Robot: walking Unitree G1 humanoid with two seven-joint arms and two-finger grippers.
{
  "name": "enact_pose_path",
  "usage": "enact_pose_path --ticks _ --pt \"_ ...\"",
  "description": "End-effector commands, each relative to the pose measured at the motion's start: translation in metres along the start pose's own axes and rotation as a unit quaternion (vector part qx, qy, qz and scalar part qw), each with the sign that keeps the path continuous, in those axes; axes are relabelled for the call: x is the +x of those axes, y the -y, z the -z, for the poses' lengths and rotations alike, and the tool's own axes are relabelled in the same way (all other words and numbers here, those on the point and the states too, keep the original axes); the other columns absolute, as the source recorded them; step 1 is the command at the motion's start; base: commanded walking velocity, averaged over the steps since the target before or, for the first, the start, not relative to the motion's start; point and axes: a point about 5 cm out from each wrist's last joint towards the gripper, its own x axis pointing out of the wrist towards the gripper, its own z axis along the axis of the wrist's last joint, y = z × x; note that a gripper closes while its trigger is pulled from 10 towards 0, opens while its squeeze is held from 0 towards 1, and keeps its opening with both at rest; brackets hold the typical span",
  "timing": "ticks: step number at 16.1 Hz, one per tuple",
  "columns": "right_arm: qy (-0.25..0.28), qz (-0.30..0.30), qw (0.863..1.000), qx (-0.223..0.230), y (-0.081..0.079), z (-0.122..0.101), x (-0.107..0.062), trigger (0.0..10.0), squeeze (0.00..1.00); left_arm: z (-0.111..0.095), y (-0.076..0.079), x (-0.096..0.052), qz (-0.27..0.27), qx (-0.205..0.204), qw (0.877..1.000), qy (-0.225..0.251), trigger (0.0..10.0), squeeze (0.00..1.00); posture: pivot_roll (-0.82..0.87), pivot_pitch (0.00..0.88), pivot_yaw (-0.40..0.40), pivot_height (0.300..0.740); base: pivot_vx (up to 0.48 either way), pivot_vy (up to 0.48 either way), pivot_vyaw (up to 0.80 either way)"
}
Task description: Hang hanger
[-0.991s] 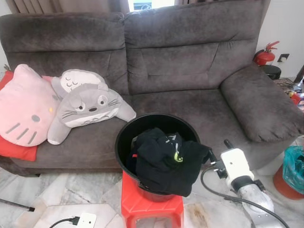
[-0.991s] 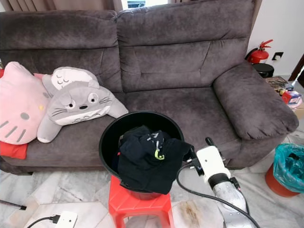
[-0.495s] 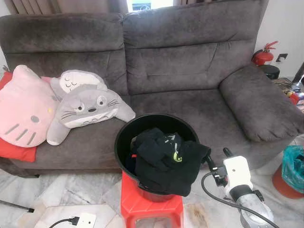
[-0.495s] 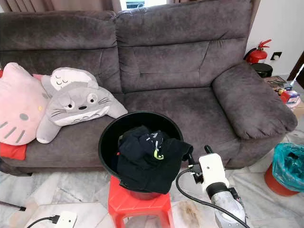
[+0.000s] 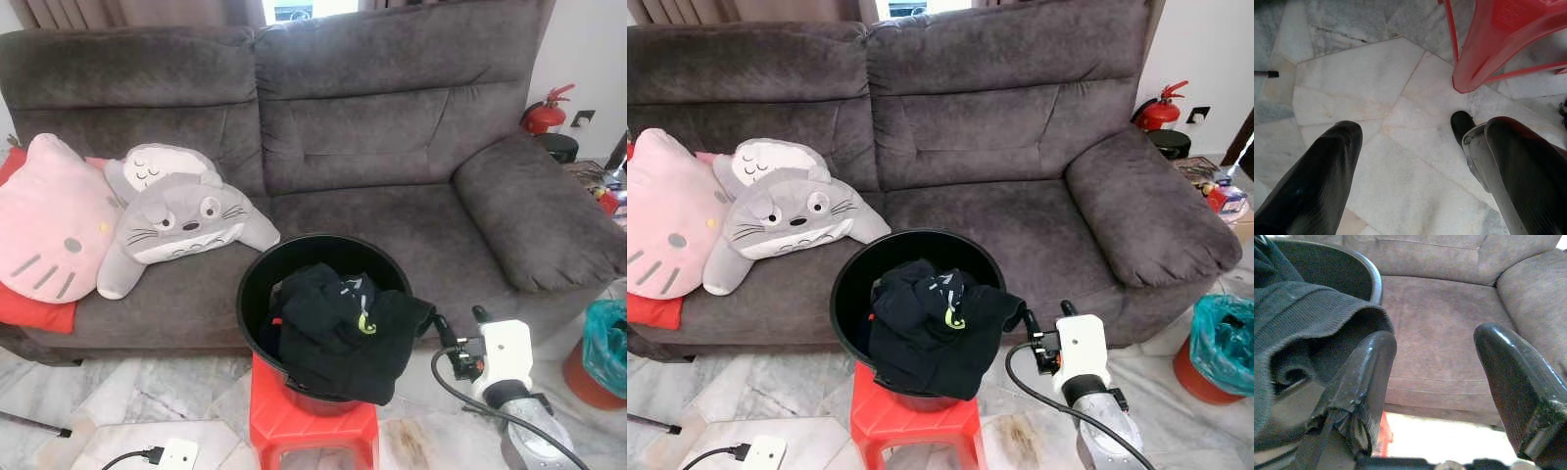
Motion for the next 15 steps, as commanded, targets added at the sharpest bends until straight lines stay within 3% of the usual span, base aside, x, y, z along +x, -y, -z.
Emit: enact_pose_path --ticks 1,2,7,15 --pt "0.006 0.003 1.0 0.019 0.001 -0.001 0.002 10.0 0.0 0.006 -0.001 -0.001 0.0 0.009 1.0 -0.013 10.0 0.0 -0.21 0.0 0.086 0.74 0.0 0.0 0.0" --pt "0.002 0.0 0.999 0.041 0.001 0.004 0.001 10.0 0.0 0.006 -0.001 -0.001 0.0 0.01 1.0 -0.013 10.0 0.0 -0.21 0.0 0.087 0.74 0.0 0.0 0.0" --pt "-0.001 -0.019 0.998 0.059 -0.004 0.013 -0.002 10.0 0.0 0.005 -0.002 -0.001 0.0 0.013 1.0 -0.011 10.0 0.0 -0.21 0.0 0.091 0.74 0.0 0.0 0.0" --pt "0.027 -0.028 0.997 0.063 -0.001 0.008 -0.001 10.0 0.0 0.003 -0.003 -0.001 -0.013 0.014 1.0 -0.003 10.0 0.0 -0.21 0.0 0.089 0.74 0.0 0.0 0.0"
